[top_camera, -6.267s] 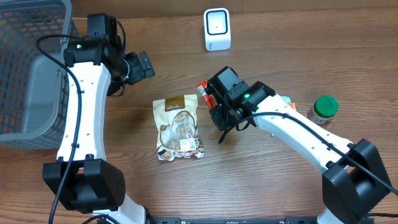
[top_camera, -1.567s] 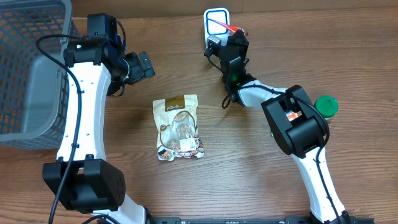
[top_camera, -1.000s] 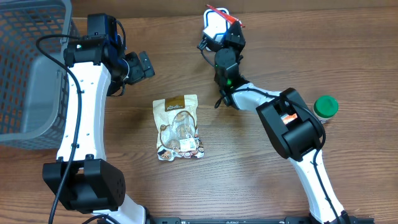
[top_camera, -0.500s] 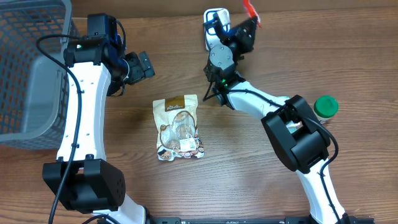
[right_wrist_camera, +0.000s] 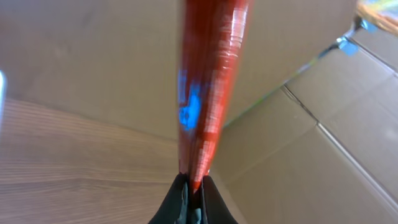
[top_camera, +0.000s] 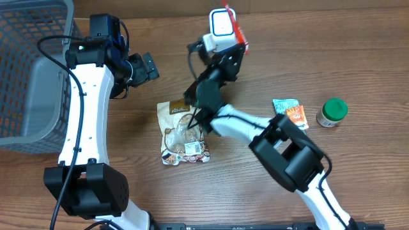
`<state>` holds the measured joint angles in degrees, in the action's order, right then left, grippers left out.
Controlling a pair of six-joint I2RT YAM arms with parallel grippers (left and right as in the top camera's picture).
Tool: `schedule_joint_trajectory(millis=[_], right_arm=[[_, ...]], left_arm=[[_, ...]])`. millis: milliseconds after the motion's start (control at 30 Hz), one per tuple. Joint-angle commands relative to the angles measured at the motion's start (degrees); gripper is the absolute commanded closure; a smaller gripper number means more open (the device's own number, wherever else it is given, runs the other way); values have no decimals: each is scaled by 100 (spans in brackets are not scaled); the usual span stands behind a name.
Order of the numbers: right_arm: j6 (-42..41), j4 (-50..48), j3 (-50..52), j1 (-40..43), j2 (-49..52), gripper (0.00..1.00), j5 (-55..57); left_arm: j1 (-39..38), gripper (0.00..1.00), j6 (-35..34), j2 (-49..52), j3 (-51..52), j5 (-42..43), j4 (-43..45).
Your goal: Scan the item barcode
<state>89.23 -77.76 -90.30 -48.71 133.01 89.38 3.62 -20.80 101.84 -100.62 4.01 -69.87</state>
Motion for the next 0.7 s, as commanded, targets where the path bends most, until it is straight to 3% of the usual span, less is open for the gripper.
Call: schedule_joint_trajectory(millis=[0, 100, 667], right_arm=[[1438, -1071, 37, -245, -219, 97, 76], [1912, -1300, 105, -448, -229, 97, 74], [2009, -1296, 1342, -520, -782, 97, 74]], left_arm=[[-37, 0, 68, -118, -74, -15, 2], [-37, 0, 68, -118, -74, -15, 2], [-37, 0, 68, -118, -74, -15, 2]])
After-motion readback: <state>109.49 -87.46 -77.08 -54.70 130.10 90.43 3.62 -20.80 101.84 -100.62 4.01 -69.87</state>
